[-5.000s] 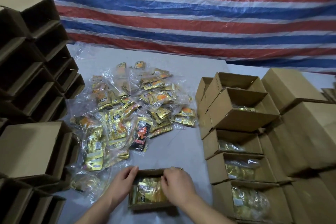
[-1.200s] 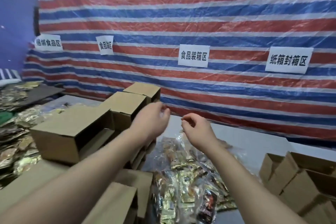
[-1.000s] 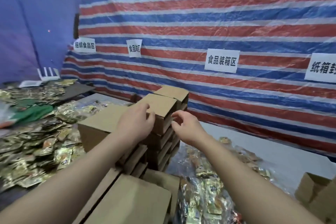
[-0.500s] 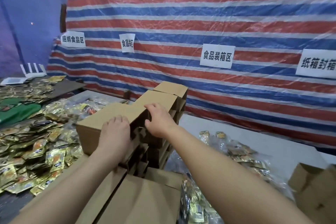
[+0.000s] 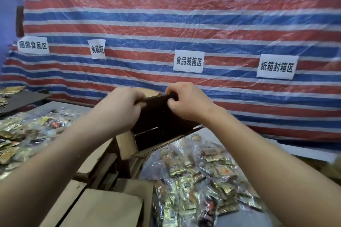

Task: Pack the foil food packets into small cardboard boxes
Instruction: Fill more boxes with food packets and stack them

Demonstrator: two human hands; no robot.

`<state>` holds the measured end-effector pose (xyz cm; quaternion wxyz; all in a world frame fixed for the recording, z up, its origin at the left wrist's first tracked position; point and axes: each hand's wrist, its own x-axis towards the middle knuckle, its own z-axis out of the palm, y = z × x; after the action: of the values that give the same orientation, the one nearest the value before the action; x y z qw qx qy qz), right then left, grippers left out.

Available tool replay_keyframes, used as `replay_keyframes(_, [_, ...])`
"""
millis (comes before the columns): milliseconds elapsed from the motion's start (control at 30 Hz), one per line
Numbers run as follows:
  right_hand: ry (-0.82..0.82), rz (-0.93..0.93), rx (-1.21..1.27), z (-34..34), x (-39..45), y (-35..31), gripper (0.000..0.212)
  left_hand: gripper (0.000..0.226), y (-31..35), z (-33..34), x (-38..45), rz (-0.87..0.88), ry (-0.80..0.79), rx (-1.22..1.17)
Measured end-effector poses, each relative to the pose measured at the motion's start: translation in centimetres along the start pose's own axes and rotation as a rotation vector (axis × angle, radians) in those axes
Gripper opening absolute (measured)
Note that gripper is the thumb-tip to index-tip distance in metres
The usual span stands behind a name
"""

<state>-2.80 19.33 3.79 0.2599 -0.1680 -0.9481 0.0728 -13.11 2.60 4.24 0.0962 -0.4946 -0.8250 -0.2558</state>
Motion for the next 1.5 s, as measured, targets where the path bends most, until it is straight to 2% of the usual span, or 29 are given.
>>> replay_keyframes(133, [-0.071,0.131,-0.159,-4.4,-5.3,5.8,0.014,0.014,5.6,4.1,2.4,0.168,-0.048,-0.084])
replay_keyframes(233, [-0.111,0.244,-0.226,-6.7,-10.2,10.5,0.022,0.009,10.2,8.5,3.2,0.203,-0.153,-0.266])
replay_keyframes(433, [-0.132,0.477,-0.229,-5.3,-20.5,18.6,0.014,0.01,17.8,18.9,2.2,0.124,-0.442,-0.462])
replay_keyframes(600, [-0.178,0.577,-0.185,-0.5,-27.9,24.0,0.01,0.01,20.6,28.1,-1.8,-0.016,-0.521,-0.518])
replay_keyframes(667, [-0.218,0.597,-0.159,1.7,-30.2,25.4,0.003,0.012,20.9,31.4,-3.7,-0.053,-0.533,-0.505])
replay_keyframes(1067, [-0.412,0.636,-0.023,16.3,-38.5,26.7,0.002,0.01,15.4,43.9,-13.6,-0.238,-0.569,-0.481])
replay_keyframes(1167, [-0.437,0.679,-0.028,18.9,-40.1,25.5,0.014,0.008,13.4,45.9,-15.1,-0.249,-0.603,-0.494])
replay_keyframes(1267, [-0.478,0.702,-0.066,20.9,-41.5,24.1,0.019,0.01,11.9,47.2,-16.8,-0.237,-0.65,-0.501])
replay_keyframes(1367, [-0.491,0.696,-0.119,21.9,-41.9,23.4,0.02,0.015,10.9,48.0,-17.8,-0.247,-0.615,-0.546])
replay_keyframes(1500, [-0.477,0.684,-0.159,21.8,-41.8,22.7,0.01,0.011,10.3,48.4,-18.7,-0.241,-0.595,-0.579])
